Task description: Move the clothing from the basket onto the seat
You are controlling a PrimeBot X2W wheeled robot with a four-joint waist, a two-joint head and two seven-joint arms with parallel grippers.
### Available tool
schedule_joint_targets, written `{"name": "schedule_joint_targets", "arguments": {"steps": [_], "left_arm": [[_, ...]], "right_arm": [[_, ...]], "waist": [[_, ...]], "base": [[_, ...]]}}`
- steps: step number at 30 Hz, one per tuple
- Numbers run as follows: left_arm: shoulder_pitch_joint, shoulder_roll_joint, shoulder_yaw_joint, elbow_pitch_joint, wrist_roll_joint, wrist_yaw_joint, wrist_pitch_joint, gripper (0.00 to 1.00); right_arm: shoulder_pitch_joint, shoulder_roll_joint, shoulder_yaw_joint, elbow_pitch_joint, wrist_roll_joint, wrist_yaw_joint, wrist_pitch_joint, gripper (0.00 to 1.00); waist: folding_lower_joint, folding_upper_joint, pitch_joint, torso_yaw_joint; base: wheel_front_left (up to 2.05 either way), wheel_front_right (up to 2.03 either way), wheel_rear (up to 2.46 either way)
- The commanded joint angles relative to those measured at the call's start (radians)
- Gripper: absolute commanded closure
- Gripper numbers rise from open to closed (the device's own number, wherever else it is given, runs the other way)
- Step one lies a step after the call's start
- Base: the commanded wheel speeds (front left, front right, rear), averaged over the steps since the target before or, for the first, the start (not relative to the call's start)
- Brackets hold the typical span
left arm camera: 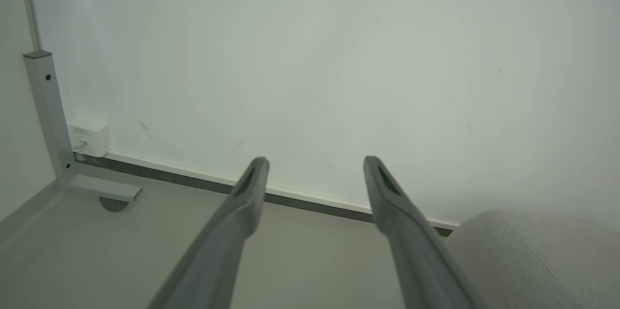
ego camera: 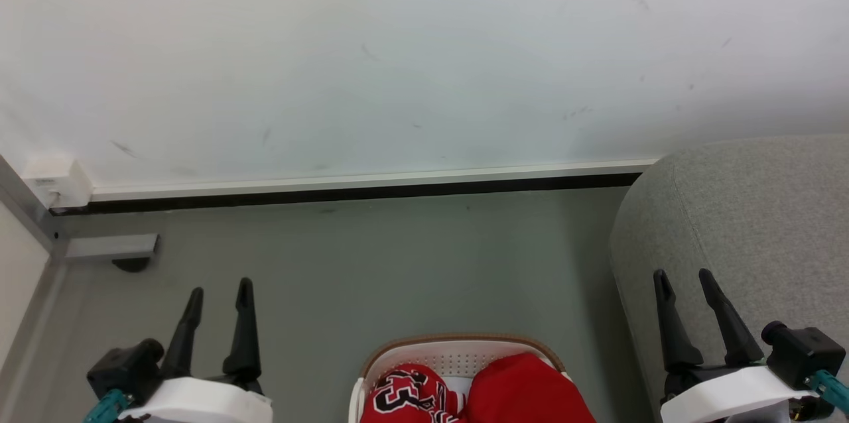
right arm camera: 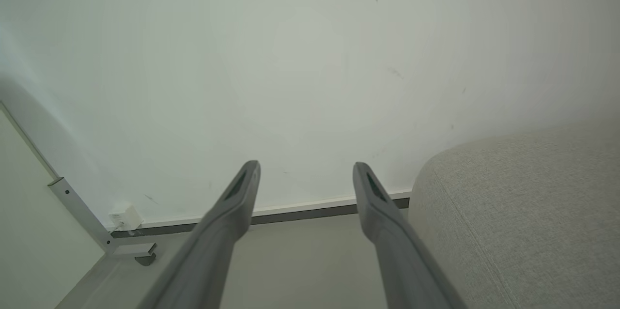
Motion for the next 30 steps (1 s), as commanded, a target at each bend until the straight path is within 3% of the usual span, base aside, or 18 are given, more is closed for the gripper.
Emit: {"name": "schedule_joint_targets", "arguments": {"steps": [1,30], "left_arm": [[-0.01,0.01,0.001,-0.006,0.035,0.002,-0.012,0.0],[-0.003,-0.006,0.012,-0.018,0.257,-0.005,-0.071,0.0]], "right_arm": [[-0.023,-0.006,0.005,-0.002,-0.03,-0.001,-0.011,0.0],[-0.044,-0.022,0.056,0.027,-0.222,-0.002,-0.072,0.0]], "waist": [[0.0,0.0,-0.001,0.0],[0.0,0.0,-0.009,-0.008]], "base": [[0.0,0.0,0.0],[0.0,0.0,0.0]]}}
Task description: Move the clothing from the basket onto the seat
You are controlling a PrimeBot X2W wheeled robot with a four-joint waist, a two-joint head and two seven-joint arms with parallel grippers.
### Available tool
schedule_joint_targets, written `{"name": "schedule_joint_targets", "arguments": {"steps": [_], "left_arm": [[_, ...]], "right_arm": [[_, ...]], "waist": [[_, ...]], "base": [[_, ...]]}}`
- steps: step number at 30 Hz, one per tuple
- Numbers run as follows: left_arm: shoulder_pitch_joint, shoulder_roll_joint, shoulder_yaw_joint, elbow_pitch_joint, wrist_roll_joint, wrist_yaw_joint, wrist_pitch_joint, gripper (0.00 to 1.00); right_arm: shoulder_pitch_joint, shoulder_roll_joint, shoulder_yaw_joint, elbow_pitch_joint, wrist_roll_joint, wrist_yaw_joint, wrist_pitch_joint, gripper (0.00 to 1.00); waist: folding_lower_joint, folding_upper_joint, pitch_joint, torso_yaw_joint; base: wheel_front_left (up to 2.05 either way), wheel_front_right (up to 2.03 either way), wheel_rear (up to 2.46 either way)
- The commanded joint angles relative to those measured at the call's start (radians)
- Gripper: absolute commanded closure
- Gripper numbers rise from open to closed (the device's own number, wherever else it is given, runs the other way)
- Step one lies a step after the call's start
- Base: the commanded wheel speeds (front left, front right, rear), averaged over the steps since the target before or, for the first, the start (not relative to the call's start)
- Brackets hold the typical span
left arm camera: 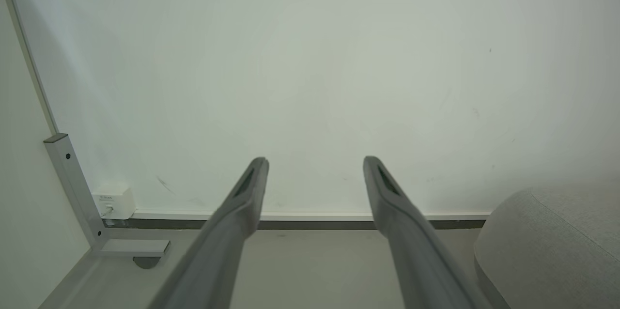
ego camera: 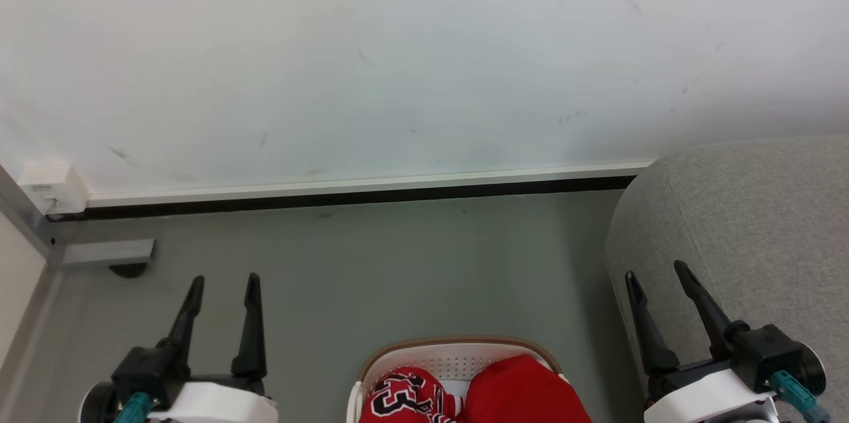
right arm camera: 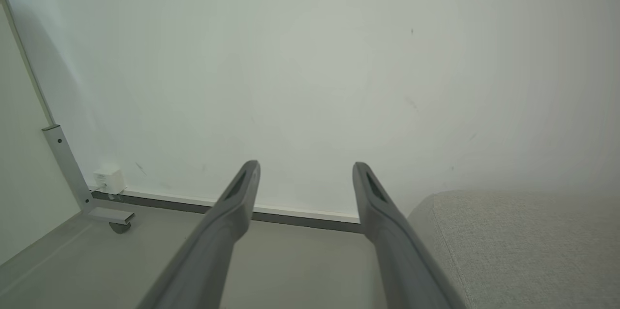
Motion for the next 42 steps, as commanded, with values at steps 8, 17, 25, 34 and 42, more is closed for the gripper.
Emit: {"name": "schedule_joint_targets", "arguments": {"steps": [8,17,25,34,42], "left_arm": [[-0.006,-0.004,0.01,-0.009,0.076,-0.003,-0.023,0.0],[-0.013,-0.011,0.02,-0.006,0.044,-0.009,-0.023,0.0],[-0.013,-0.014,0.031,0.002,0.038,-0.017,-0.023,0.0],[-0.015,-0.015,0.037,0.006,0.033,-0.021,-0.023,0.0],[-0.017,-0.016,0.03,0.021,0.011,-0.023,-0.023,0.0]], "right_arm": [[-0.009,-0.003,-0.002,-0.013,-0.067,-0.002,-0.024,0.0],[-0.002,0.005,-0.01,-0.015,-0.056,-0.002,-0.025,0.0],[0.0,0.008,-0.013,-0.018,-0.047,-0.002,-0.025,0.0],[-0.004,0.009,-0.02,-0.017,-0.041,-0.002,-0.025,0.0],[-0.006,0.016,-0.039,-0.025,-0.028,-0.002,-0.024,0.0]], "waist": [[0.0,0.0,0.0,-0.002],[0.0,0.0,0.0,-0.002],[0.0,0.0,0.001,-0.004],[0.0,0.0,0.004,-0.008],[0.0,0.0,0.018,-0.039]], "base": [[0.0,0.0,0.0],[0.0,0.0,0.0],[0.0,0.0,0.0],[0.0,0.0,0.0],[0.0,0.0,0.0]]}}
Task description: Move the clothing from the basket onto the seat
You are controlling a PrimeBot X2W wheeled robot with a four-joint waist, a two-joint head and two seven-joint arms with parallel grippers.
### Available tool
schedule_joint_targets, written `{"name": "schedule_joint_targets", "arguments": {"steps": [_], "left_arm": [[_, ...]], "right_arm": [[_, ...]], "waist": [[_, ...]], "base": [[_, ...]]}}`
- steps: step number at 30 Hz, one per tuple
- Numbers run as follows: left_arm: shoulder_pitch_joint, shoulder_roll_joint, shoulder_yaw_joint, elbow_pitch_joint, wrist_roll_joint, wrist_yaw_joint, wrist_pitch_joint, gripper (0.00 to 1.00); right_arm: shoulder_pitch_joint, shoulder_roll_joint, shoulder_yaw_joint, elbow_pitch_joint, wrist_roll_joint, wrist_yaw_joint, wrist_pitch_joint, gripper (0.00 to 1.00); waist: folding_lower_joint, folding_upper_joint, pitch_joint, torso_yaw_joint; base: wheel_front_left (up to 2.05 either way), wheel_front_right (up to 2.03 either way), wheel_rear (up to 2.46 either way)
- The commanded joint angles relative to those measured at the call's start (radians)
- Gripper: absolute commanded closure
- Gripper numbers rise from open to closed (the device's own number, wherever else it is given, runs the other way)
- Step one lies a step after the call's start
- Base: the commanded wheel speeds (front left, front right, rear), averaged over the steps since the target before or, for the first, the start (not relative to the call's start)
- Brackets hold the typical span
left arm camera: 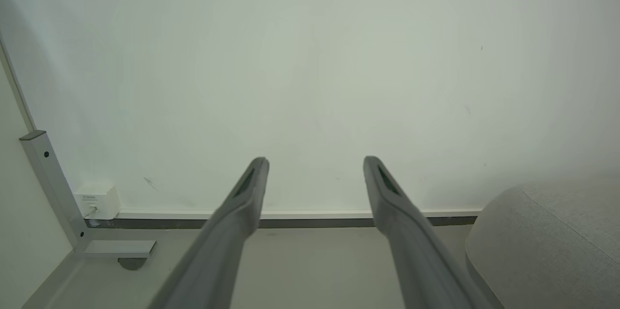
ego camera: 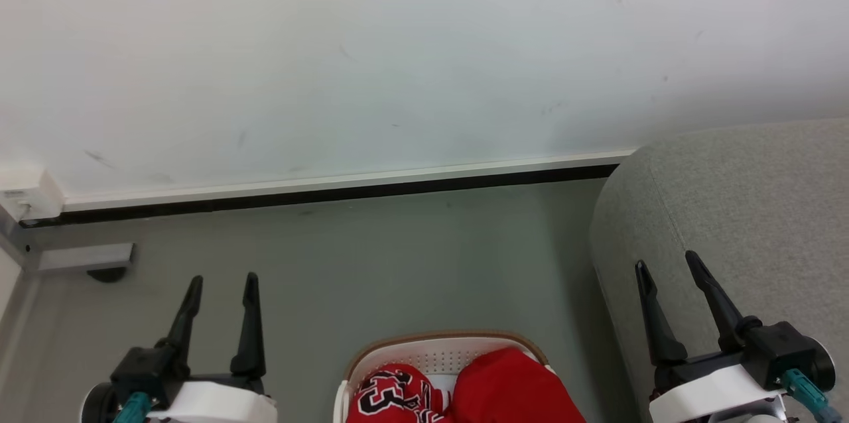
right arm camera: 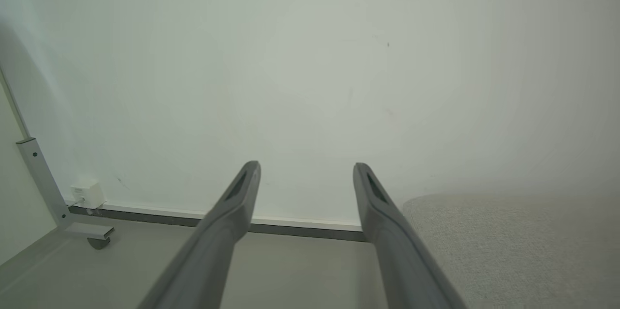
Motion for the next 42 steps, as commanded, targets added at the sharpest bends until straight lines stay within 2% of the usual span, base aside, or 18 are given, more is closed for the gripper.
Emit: {"name": "schedule_joint_targets", "arguments": {"steps": [1,12,19,30,42], "left_arm": [[-0.009,0.003,0.0,0.007,-0.006,-0.002,-0.001,0.0],[-0.05,0.003,-0.027,0.063,0.018,-0.005,-0.001,0.0],[-0.095,0.003,-0.076,0.148,0.047,-0.026,-0.001,0.0],[-0.247,0.028,-0.16,0.485,0.092,-0.044,0.028,0.0],[-0.415,0.132,-0.318,0.83,0.161,-0.069,0.161,0.0]], "right_arm": [[-0.005,0.001,-0.005,-0.003,0.0,-0.002,-0.003,0.0],[-0.025,0.006,-0.034,-0.01,0.03,-0.002,-0.002,0.0],[-0.042,0.009,-0.06,-0.013,0.042,-0.002,-0.001,0.0],[-0.072,0.019,-0.081,-0.028,0.055,-0.002,-0.001,0.0],[-0.117,0.031,-0.092,-0.047,0.084,-0.002,-0.001,0.0]], "waist": [[0.0,0.0,0.007,-0.013],[0.0,0.0,0.074,-0.104],[0.0,0.0,0.125,-0.162],[0.0,0.0,0.234,-0.253],[0.0,0.0,0.364,-0.342]], "base": [[0.0,0.0,0.0],[0.0,0.0,0.0],[0.0,0.0,0.0],[0.0,0.0,0.0],[0.0,0.0,0.0]]}}
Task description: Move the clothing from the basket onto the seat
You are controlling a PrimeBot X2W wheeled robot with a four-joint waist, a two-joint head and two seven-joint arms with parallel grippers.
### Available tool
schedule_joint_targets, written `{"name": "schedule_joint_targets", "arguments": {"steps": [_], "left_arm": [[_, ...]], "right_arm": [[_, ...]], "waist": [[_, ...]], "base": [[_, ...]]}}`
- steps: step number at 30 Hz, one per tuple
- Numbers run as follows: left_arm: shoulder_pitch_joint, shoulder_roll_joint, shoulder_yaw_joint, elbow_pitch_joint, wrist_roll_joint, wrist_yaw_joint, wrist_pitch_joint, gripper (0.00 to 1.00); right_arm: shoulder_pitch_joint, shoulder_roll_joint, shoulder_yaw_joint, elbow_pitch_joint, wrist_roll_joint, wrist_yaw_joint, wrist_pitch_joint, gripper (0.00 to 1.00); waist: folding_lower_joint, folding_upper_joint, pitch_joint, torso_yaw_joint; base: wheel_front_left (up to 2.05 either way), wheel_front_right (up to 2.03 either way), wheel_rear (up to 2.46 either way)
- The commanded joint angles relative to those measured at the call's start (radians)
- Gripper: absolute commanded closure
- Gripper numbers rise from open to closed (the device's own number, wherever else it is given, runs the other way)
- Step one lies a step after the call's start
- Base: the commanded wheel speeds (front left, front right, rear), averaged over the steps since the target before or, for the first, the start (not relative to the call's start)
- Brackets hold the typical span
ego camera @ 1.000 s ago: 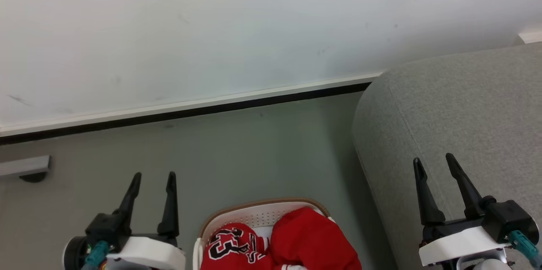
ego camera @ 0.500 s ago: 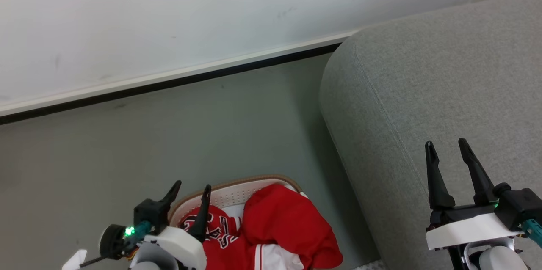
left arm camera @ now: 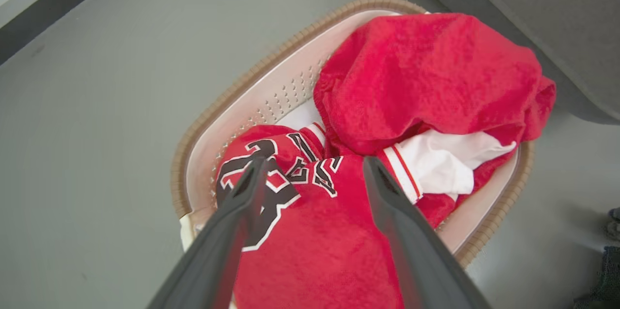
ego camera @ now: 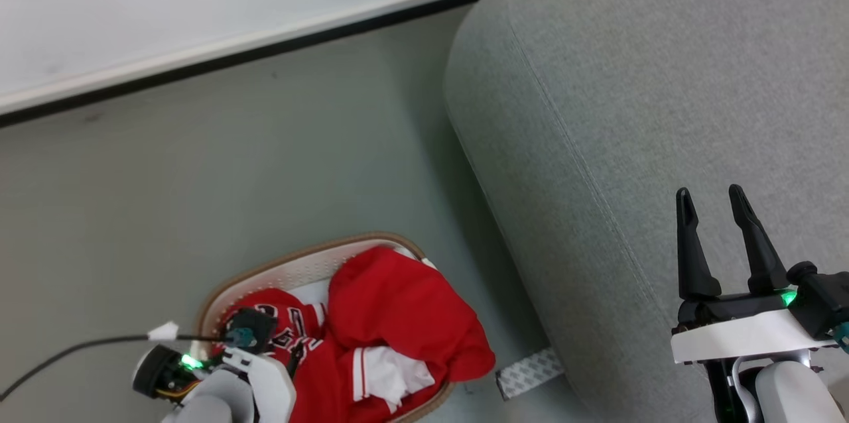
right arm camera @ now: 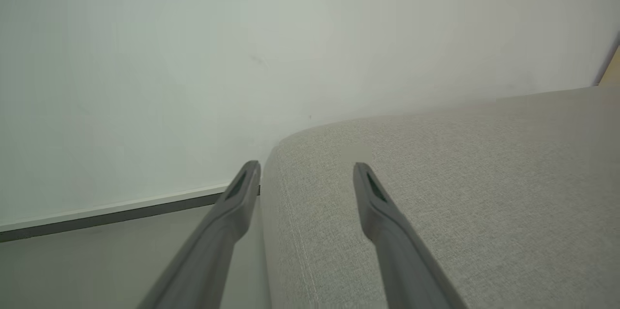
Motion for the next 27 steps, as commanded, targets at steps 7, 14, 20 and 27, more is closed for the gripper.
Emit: {"name": "schedule_joint_targets", "arguments": {"steps": [7,14,20,27], "left_arm": [[-0.101,0.026,-0.187,0.137,0.017,-0.002,0.038,0.0],[-0.199,0.049,-0.321,0.237,0.014,-0.002,0.117,0.0],[-0.255,0.086,-0.382,0.275,0.026,-0.002,0.188,0.0],[-0.305,0.117,-0.475,0.297,0.041,-0.002,0.311,0.0]], "right_arm": [[-0.038,0.003,0.018,-0.014,0.056,-0.002,0.001,0.0],[-0.069,0.003,0.038,-0.032,0.098,-0.002,0.001,0.0],[-0.097,0.003,0.052,-0.049,0.119,-0.002,0.001,0.0],[-0.115,0.003,0.062,-0.077,0.145,-0.002,0.001,0.0]], "waist": [[-0.0001,0.0,0.112,-0.061],[-0.0001,0.0,0.194,-0.095],[-0.0001,0.0,0.253,-0.125],[-0.0001,0.0,0.324,-0.153]], "base": [[0.0,0.0,0.0],[0.0,0.0,0.0],[0.0,0.0,0.0],[0.0,0.0,0.0]]}}
